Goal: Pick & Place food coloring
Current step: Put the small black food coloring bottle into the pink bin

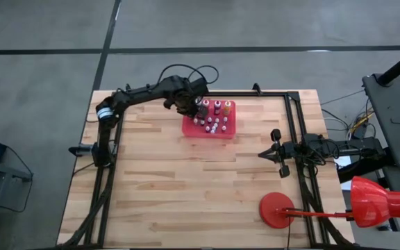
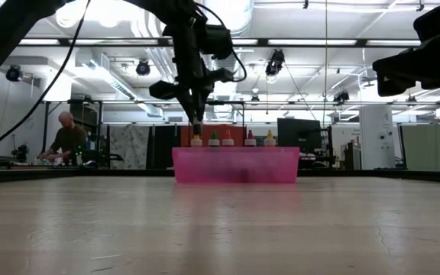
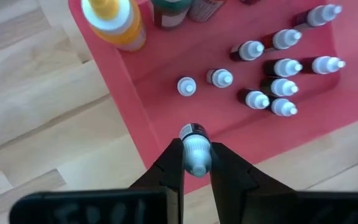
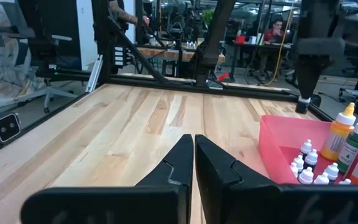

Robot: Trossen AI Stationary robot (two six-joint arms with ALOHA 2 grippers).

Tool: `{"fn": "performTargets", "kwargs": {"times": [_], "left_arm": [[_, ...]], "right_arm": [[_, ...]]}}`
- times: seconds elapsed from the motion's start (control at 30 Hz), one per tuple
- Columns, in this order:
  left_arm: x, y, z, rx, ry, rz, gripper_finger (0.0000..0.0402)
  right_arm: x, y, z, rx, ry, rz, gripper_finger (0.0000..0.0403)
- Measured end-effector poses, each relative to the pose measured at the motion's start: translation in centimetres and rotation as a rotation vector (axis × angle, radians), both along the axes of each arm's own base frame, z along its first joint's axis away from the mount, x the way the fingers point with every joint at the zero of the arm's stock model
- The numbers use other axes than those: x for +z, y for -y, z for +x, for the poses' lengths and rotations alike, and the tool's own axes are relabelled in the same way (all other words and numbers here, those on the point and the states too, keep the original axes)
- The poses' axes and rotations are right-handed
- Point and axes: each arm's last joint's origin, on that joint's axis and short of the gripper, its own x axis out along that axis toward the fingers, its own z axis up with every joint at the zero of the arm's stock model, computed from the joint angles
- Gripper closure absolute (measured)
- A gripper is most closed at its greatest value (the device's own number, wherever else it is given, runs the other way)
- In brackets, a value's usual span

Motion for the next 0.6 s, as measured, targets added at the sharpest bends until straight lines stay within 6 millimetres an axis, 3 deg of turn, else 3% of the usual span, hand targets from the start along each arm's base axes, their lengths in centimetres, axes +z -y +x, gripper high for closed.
{"fn": "performTargets", "kwargs": {"times": [0.6], "left_arm": [[-4.4, -0.7, 1.9, 0.007, -0.086, -0.018, 0.0372]], "right_arm": [[0.0, 0.0, 0.0, 0.000, 0.000, 0.001, 0.0394]]}}
